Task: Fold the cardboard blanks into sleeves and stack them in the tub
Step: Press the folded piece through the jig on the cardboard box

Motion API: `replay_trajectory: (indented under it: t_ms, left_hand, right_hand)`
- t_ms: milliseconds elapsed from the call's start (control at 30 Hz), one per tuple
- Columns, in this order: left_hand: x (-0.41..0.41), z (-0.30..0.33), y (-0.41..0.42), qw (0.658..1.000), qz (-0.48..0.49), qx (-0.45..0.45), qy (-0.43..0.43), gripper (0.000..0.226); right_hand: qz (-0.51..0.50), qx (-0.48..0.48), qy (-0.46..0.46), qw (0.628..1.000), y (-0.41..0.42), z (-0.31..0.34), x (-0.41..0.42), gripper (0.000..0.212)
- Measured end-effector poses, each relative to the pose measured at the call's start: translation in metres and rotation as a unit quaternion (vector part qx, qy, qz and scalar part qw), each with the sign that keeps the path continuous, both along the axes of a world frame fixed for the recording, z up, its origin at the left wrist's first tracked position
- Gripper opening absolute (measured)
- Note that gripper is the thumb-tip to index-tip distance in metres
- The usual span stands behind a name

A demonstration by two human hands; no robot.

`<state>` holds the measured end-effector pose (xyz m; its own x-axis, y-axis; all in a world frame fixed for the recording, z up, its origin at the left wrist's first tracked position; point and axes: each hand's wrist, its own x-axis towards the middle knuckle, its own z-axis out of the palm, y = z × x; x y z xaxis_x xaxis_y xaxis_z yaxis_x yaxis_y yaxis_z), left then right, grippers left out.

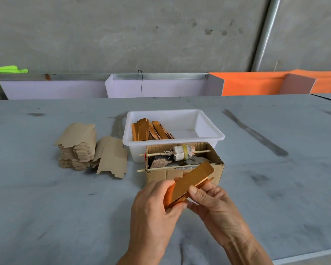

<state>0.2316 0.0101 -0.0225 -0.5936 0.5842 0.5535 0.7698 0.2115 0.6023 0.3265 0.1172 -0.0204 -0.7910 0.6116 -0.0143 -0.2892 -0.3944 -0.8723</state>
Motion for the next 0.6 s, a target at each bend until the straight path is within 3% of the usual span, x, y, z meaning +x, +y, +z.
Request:
replay_trajectory:
  t_ms: [100, 200, 267, 367, 500, 600]
  left_hand:
    - [-0.004, 0.001, 0.001, 0.999, -0.018, -0.026, 0.014, 0.053]
    - [-0.008, 0.002, 0.0, 0.994, -0.035, 0.014, -0.107, 0.053]
    - [-0.011, 0.002, -0.001, 0.968, -0.028, 0.037, -0.247, 0.043]
    - [-0.016, 0.0, -0.001, 0.903, -0.043, 0.047, -0.424, 0.028]
    - [-0.018, 0.0, -0.003, 0.859, -0.069, 0.043, -0.506, 0.02]
    - [-0.018, 0.003, -0.003, 0.843, -0.061, 0.05, -0.532, 0.02]
  right_hand:
    - [-0.034, -0.003, -0.041, 0.999, -0.001, 0.002, -0.001, 0.02]
    - [-0.056, -0.034, -0.063, 0.996, -0.001, 0.002, -0.003, 0.011]
    - [-0.065, -0.054, -0.077, 0.993, -0.001, 0.002, -0.003, 0.009]
    - [-0.073, -0.074, -0.104, 0.989, -0.001, 0.002, -0.003, 0.008]
    - [-0.079, -0.081, -0.121, 0.986, -0.003, 0.003, -0.005, 0.01]
    - [-0.085, -0.08, -0.129, 0.985, -0.002, 0.005, -0.007, 0.012]
